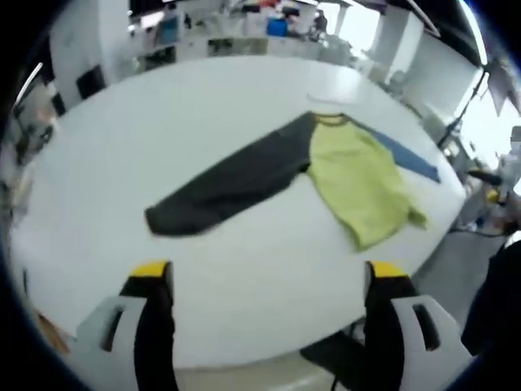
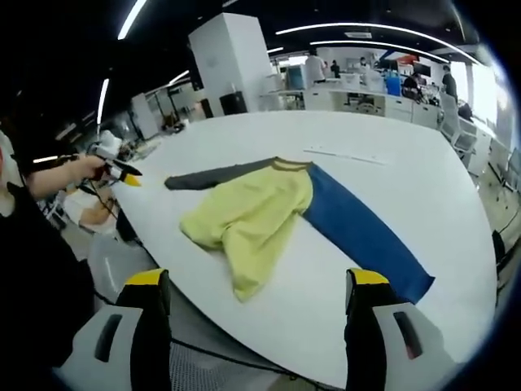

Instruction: Fold the garment on the visible template until the final outline fits inside the template.

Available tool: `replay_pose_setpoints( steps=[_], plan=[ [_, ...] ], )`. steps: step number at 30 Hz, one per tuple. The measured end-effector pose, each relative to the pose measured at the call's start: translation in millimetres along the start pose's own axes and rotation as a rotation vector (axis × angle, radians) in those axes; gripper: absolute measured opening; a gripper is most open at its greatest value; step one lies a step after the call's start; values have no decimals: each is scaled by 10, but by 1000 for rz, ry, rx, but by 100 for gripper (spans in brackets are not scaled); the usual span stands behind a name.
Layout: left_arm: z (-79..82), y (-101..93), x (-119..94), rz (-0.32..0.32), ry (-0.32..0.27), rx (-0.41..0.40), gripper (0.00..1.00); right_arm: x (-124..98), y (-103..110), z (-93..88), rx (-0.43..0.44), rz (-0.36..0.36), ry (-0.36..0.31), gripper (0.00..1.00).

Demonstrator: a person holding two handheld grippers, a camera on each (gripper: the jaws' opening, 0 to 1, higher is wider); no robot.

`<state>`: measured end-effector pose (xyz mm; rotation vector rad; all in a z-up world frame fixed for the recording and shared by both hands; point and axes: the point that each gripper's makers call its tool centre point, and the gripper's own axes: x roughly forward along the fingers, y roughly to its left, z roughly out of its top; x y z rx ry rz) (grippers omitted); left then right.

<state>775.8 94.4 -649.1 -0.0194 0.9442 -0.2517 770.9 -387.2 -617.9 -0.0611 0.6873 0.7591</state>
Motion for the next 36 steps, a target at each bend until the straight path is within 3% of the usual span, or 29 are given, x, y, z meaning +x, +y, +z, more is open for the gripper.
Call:
replay_pose_setpoints(
  steps=[9,19,24,30,36],
  plan=[
    [86,-427,-188,-68,-70,-8,99,-151,-3,-44,15,-15,-19,89],
    [8,-767,-463,-114,-133,-50,99,-317,15,-12,27,-32,-44,89],
    [-82,-827,-565,-105,-119,-29,99,-385,52,21,21,-38,-51,89],
    [-80,-850,-675,-110,-128,-24,99,-426,76,-37,20,-48,-46,89],
    [-130,-841,-638,-111,-111,-24,99,-424,76,-104,36,-51,-39,88]
  ],
)
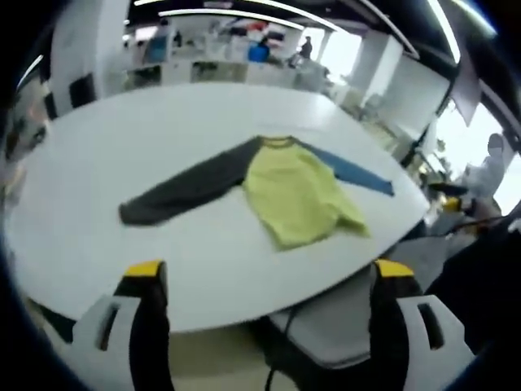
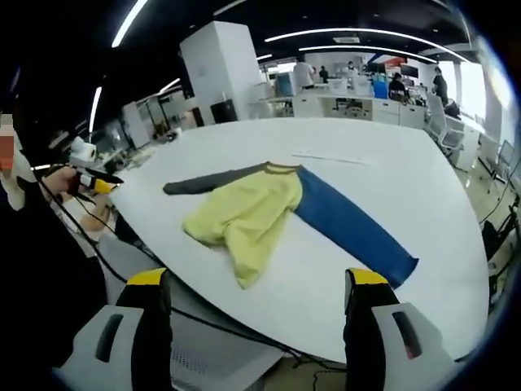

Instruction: Fold the garment on the visible template until the final outline fits inside the template.

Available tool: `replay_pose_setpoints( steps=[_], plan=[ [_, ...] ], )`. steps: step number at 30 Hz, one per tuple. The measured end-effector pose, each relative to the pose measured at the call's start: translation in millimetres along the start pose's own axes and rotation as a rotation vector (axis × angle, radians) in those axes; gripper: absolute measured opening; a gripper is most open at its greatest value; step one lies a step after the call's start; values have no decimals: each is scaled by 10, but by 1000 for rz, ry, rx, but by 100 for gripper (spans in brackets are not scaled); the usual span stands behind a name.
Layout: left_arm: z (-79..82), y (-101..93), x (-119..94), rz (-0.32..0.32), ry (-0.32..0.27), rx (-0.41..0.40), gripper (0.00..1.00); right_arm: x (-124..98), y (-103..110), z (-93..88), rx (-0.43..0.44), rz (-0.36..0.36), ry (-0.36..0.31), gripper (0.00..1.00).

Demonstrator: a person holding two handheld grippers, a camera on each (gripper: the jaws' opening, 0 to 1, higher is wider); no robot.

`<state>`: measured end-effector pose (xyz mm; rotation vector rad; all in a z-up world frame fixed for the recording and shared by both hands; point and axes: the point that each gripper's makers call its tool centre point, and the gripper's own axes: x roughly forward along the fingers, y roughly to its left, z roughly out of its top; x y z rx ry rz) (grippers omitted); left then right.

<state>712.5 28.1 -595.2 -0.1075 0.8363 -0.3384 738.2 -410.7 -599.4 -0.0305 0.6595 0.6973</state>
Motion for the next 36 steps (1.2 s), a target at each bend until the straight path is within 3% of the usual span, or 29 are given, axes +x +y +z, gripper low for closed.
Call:
replay_pose_setpoints(
  steps=[25,36],
  plan=[
    [-38,-48,161,-23,38,28,99,104,-22,-25,9,2,15,85],
    [-256,-217,481,-91,62,41,90,323,-40,-150,13,17,40,78]
  ],
)
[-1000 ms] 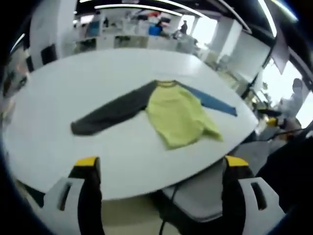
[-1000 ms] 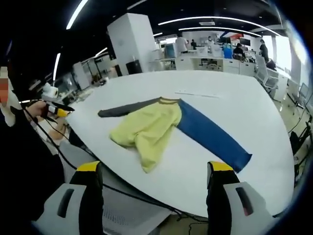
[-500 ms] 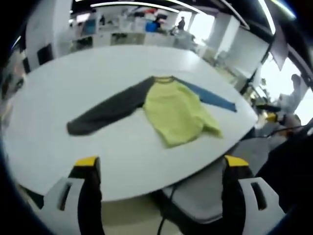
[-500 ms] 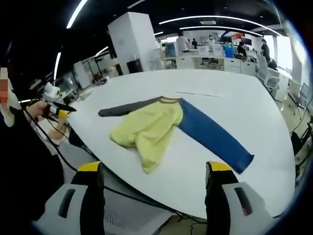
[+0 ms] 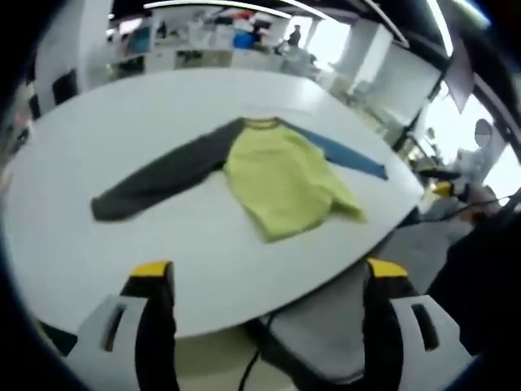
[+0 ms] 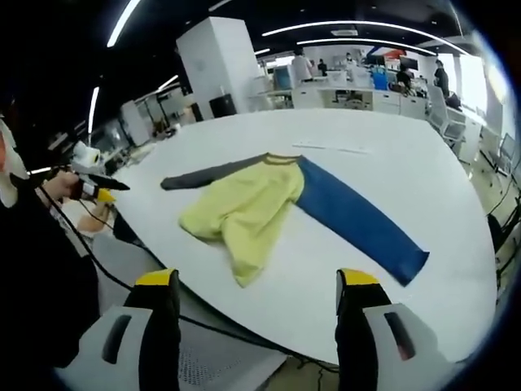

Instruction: Fold the garment on the visible template until the final outline fits inside the template.

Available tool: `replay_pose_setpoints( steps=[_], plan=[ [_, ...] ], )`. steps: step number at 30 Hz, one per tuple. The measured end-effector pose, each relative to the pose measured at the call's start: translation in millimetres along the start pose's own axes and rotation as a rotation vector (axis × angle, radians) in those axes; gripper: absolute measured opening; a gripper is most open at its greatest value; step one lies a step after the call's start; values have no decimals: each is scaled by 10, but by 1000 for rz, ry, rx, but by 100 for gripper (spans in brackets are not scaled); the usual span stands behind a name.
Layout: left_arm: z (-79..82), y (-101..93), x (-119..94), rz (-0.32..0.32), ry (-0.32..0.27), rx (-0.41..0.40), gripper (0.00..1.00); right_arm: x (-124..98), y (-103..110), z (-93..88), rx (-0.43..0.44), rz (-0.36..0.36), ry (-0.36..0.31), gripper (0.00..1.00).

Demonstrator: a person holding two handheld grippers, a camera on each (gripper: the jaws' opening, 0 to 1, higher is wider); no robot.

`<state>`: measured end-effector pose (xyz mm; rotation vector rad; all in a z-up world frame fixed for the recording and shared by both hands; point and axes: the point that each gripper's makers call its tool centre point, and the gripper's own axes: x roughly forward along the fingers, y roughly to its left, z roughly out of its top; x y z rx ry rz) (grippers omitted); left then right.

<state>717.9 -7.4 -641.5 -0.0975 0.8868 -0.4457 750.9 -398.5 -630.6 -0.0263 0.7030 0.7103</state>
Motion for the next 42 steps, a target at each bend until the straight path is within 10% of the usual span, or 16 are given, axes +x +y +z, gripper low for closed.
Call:
replay_pose_setpoints(
  steps=[42],
  plan=[
    [-279,-22,1267,-79,46,-17,56,1063,192,-405,-29,157,172,51]
  ],
)
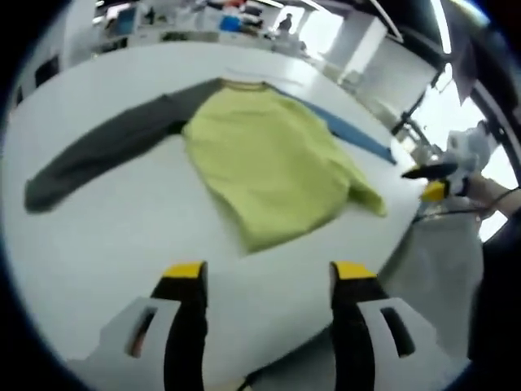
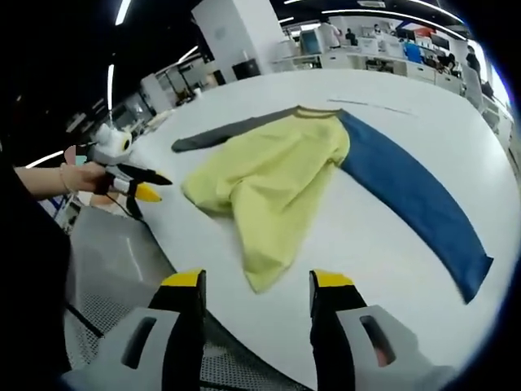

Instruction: Fold the garment on the visible template until the final outline fits inside the template.

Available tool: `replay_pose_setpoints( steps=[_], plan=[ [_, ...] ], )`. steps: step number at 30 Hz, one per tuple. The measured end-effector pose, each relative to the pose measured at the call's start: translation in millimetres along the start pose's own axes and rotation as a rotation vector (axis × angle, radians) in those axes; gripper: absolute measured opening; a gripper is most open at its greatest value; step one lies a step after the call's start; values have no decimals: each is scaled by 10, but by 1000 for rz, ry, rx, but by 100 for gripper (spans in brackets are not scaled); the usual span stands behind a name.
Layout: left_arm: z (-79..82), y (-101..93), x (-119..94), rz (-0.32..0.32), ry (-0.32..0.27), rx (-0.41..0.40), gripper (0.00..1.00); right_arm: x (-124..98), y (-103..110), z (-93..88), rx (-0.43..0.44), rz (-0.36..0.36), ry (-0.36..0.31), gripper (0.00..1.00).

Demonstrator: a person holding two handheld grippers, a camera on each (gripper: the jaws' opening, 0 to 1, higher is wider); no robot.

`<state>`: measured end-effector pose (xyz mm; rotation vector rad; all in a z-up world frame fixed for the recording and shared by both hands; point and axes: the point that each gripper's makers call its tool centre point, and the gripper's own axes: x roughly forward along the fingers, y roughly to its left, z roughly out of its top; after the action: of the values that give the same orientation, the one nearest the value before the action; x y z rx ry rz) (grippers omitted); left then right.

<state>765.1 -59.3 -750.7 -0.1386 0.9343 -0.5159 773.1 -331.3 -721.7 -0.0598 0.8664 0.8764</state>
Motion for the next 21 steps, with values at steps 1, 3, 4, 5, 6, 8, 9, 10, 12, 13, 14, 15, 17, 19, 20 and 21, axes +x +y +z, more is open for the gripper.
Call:
replay_pose_setpoints(
  steps=[1,3,4,5,6,8,9,10,12,13,14,15,17,19,20,21],
  plan=[
    [8,16,21,1,-3,-1,54,25,-6,-7,1,2,3,50],
    [17,33,51,0,-9,0,53,63,-16,-26,3,3,12,49],
    [14,49,79,-1,-8,2,52,89,-18,-40,1,5,20,49],
    [12,55,94,-2,-6,4,52,105,-20,-52,-2,6,26,49],
    [9,65,108,-5,-3,5,51,127,-22,-63,-6,7,33,48],
    [1,81,128,-4,1,10,51,153,-20,-82,-8,11,42,47],
    [-3,91,143,-3,3,15,50,175,-28,-94,-8,12,46,47],
    [-5,96,152,-4,3,17,49,187,-27,-99,-7,14,48,46],
    [0,107,169,-2,1,21,47,214,-23,-106,-10,16,52,45],
    [4,112,183,-3,1,23,47,230,-30,-107,-11,14,54,44],
    [4,113,197,-4,1,25,46,244,-35,-113,-10,14,56,44],
    [5,112,214,-4,2,32,45,268,-42,-124,-9,14,60,44],
    [2,110,239,-5,6,42,43,297,-48,-139,-13,11,67,44],
    [27,130,252,-1,-5,57,41,327,-47,-150,-19,11,74,43],
    [28,116,255,-2,-4,54,41,345,-48,-154,-24,11,77,43],
    [38,119,263,-2,-8,57,40,355,-50,-157,-27,10,79,42]
  ],
)
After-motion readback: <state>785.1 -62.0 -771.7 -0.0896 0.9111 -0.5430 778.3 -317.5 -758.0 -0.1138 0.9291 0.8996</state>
